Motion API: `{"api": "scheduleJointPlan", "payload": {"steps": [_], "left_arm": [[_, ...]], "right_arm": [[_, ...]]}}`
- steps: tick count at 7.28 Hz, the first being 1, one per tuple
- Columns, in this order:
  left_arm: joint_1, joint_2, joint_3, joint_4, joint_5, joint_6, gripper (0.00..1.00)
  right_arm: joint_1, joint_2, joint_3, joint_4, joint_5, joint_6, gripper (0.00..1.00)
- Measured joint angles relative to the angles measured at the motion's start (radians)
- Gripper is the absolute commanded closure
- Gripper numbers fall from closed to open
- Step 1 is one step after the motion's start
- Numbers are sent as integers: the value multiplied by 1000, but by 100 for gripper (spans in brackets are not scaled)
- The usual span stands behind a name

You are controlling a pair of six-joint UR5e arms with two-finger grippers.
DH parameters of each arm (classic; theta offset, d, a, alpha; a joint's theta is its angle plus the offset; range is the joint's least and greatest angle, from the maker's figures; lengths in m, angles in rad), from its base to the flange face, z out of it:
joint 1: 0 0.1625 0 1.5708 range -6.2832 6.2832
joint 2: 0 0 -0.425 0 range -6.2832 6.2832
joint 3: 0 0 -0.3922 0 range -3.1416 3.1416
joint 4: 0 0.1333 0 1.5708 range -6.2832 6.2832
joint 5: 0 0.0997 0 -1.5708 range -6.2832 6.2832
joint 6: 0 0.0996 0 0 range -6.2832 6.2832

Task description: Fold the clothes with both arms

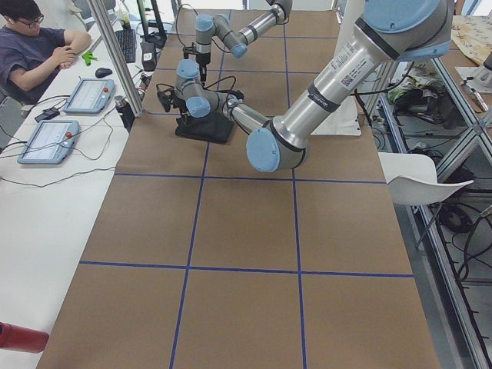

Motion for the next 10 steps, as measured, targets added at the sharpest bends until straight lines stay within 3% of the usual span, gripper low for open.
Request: {"api": "scheduleJointPlan", "payload": {"steps": [4, 7, 10], "left_arm": [[42, -35, 70, -14, 46, -3, 2], [59, -87, 179, -79, 108, -9, 13], [71, -101, 236, -127, 128, -11, 14]], "right_arm": [[35, 9, 11, 0, 60, 3, 0], [51, 9, 16, 0, 81, 2, 0], [57, 7, 16, -1, 83, 2, 0]]}}
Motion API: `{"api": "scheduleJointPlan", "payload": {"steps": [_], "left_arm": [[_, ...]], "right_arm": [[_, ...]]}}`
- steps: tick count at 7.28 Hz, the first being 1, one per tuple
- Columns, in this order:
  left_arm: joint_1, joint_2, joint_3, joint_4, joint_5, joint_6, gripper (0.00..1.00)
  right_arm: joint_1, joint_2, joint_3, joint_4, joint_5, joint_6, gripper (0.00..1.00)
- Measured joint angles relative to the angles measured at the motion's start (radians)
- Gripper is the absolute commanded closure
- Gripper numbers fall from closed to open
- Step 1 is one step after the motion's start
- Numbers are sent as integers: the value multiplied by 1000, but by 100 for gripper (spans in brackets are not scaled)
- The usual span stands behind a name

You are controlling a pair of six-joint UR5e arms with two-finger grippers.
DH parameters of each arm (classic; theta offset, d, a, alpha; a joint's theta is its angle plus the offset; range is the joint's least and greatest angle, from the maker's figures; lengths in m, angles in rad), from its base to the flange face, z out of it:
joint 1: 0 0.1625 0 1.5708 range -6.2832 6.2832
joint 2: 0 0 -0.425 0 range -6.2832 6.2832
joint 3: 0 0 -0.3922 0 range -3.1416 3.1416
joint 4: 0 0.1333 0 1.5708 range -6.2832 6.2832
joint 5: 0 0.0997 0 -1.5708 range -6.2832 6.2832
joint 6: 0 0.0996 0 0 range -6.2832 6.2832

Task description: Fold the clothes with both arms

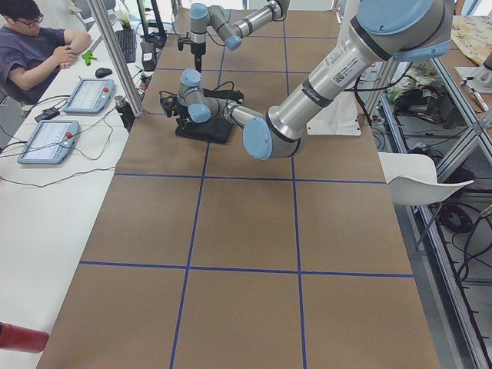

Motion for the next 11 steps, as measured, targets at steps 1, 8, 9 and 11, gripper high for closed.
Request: {"api": "scheduleJointPlan", "payload": {"steps": [1, 8, 9, 11], "left_arm": [[10, -6, 8, -7, 9, 0, 17], [16, -23, 13, 0, 24, 8, 100], [4, -30, 12, 2, 23, 8, 100], [-18, -43, 11, 2, 22, 10, 100]], "right_arm": [[1, -1, 0, 0, 0, 0, 0], [9, -7, -2, -2, 1, 0, 0], [9, -9, -3, -2, 1, 0, 0], [9, -14, -5, -2, 1, 0, 0]]}}
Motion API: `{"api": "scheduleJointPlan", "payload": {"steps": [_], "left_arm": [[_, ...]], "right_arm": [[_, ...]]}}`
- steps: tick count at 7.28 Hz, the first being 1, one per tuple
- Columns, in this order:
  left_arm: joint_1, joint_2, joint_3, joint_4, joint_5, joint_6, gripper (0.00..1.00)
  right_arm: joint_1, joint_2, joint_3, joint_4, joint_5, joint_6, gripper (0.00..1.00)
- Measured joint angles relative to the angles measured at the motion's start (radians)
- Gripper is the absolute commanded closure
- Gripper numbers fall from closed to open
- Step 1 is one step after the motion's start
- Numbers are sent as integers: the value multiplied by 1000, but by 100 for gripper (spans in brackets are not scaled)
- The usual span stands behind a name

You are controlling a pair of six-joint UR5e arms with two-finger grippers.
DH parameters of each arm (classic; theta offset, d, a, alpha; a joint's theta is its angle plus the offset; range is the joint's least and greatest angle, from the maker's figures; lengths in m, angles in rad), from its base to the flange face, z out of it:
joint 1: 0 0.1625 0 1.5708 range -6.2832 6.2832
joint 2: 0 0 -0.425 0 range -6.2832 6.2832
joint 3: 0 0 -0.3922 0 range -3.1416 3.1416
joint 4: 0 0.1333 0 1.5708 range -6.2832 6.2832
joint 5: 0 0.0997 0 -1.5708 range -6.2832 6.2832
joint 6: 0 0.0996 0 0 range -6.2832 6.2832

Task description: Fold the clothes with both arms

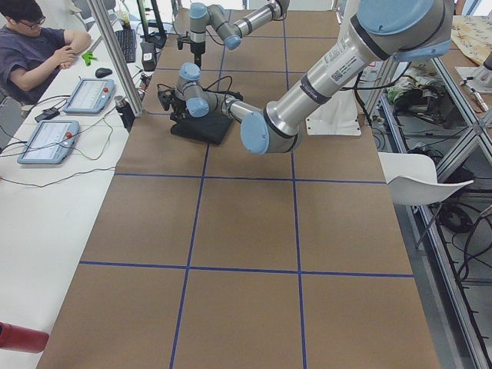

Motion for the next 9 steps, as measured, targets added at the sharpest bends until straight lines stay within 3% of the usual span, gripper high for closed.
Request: {"api": "scheduleJointPlan", "payload": {"steps": [1, 2, 7, 9], "left_arm": [[-5, -2, 0, 0, 1, 1, 26], [-10, -3, 1, -1, 2, 0, 0], [-47, -1, -12, 3, 10, 46, 0], [-58, 17, -77, 61, -20, 107, 0]], "right_arm": [[1, -4, 0, 0, 0, 0, 0], [3, -6, -1, 0, 0, 0, 0], [38, -11, -2, -5, 19, -11, 0], [84, -27, -1, -15, 44, -25, 0]]}}
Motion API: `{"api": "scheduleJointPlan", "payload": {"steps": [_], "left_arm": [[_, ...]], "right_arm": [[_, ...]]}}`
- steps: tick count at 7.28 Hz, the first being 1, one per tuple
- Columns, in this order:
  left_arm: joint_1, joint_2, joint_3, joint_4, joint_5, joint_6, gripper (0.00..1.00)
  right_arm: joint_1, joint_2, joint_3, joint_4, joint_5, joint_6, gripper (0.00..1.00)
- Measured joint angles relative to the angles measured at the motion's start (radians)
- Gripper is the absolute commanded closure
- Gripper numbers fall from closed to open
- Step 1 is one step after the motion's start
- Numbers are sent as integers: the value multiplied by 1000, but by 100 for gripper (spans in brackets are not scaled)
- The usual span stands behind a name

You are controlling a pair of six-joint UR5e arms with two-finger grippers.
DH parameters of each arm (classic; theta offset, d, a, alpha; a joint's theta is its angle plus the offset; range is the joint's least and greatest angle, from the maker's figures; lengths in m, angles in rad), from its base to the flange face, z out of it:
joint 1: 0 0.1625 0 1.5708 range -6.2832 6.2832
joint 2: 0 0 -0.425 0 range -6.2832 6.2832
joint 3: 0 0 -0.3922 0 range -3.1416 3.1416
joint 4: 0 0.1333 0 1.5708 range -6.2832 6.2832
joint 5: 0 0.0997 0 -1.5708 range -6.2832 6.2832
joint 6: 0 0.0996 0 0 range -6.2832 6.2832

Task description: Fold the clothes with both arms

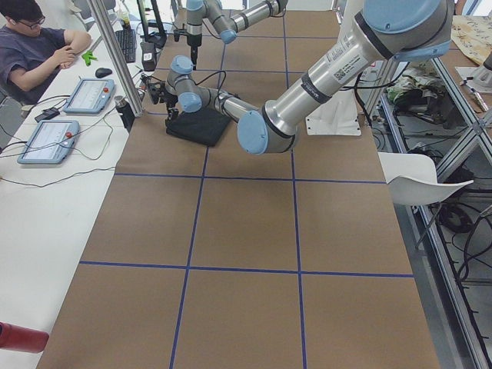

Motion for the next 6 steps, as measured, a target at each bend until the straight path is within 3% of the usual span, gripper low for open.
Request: {"api": "scheduleJointPlan", "payload": {"steps": [2, 6], "left_arm": [[-12, 123, -176, 86, -28, 105, 0], [-67, 525, -591, 166, -90, 406, 0]], "right_arm": [[58, -24, 12, -66, 19, -78, 0], [163, -174, 137, -218, 28, -321, 0]]}}
